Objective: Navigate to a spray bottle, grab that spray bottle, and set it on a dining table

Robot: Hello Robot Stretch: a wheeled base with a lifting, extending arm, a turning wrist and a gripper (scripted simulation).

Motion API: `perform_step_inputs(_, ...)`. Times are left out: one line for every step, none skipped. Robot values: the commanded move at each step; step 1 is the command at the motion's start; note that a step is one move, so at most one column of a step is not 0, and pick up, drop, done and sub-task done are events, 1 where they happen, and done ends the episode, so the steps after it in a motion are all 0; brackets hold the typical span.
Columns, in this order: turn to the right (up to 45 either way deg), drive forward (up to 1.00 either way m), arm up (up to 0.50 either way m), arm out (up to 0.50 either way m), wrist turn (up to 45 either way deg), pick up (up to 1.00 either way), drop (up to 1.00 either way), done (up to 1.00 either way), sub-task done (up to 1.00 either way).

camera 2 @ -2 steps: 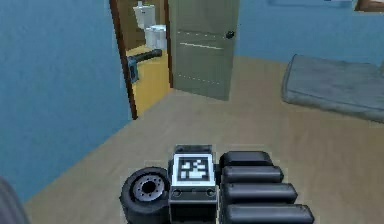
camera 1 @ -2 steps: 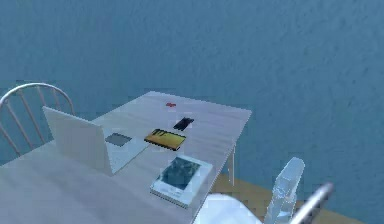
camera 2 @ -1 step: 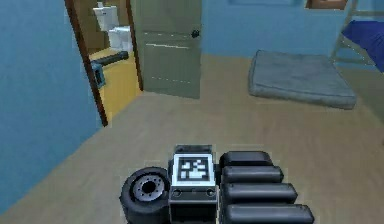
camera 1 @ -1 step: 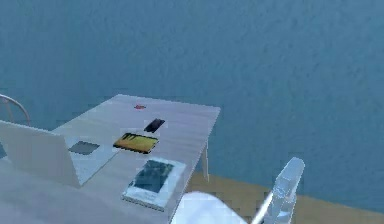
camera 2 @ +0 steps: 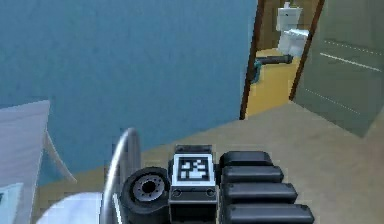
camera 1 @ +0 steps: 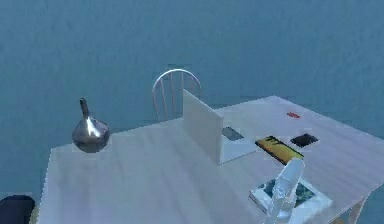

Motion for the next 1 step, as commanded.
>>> perform_step_inputs(-45.0,0.00,0.00,0.00,0.0,0.00,0.00,0.00,0.00)
